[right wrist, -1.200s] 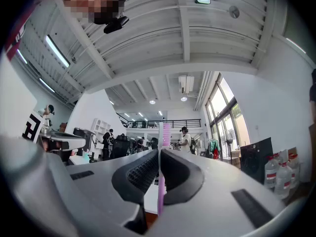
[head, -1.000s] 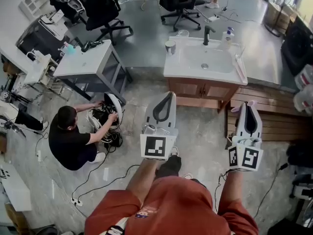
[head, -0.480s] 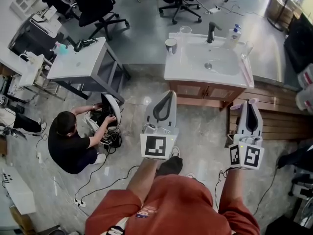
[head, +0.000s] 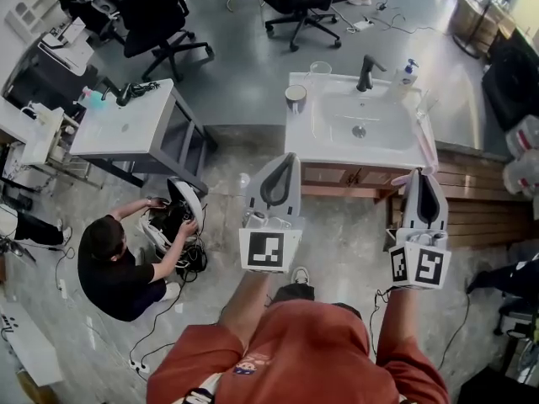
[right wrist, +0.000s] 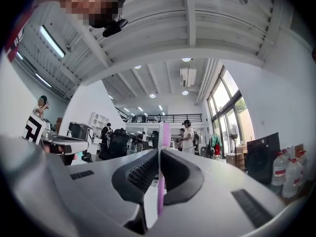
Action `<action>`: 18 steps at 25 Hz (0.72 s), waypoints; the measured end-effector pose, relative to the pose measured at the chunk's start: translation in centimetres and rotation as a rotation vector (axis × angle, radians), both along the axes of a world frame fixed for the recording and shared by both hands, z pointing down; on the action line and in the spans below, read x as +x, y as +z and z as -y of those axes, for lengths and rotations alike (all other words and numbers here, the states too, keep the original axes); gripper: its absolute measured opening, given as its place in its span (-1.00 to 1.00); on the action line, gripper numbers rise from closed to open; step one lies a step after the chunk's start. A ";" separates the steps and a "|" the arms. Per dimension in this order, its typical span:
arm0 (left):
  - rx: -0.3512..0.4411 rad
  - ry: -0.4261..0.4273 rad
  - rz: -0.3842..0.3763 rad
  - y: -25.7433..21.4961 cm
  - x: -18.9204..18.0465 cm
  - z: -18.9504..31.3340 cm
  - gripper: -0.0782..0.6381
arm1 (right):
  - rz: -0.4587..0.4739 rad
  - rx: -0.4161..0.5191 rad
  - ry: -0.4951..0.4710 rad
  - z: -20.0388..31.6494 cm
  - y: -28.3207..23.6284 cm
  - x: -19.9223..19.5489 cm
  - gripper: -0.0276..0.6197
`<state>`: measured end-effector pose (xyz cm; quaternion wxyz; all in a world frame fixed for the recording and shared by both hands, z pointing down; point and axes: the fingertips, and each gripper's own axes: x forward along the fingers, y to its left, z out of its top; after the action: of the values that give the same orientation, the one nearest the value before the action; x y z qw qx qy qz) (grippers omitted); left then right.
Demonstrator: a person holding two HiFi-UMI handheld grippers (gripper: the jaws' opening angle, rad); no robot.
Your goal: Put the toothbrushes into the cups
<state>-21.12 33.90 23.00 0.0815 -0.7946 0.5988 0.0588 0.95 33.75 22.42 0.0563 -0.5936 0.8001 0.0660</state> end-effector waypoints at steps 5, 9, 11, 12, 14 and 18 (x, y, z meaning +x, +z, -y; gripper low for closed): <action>0.009 0.018 -0.001 -0.4 -1.1 2.0 -0.73 | -0.011 0.011 0.013 1.6 -0.6 -1.3 -0.85; 0.011 0.032 -0.011 -0.7 -1.2 3.1 -0.73 | -0.012 0.019 0.023 2.5 -1.0 -1.6 -0.85; 0.008 0.039 -0.009 -0.6 -1.0 3.6 -0.73 | -0.010 0.022 0.029 2.8 -1.1 -1.4 -0.85; 0.008 0.044 -0.007 -0.5 -0.9 3.8 -0.73 | -0.011 0.023 0.032 2.9 -1.1 -1.4 -0.85; 0.010 0.052 -0.007 -0.4 -0.6 4.2 -0.73 | -0.014 0.023 0.038 3.3 -1.0 -1.2 -0.85; 0.004 0.066 0.003 0.0 0.3 5.2 -0.73 | -0.009 0.020 0.048 4.0 -0.5 -0.3 -0.85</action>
<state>-20.83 28.73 23.00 0.0820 -0.8139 0.5719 0.0616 0.60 29.70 21.90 0.0571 -0.6118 0.7851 0.0779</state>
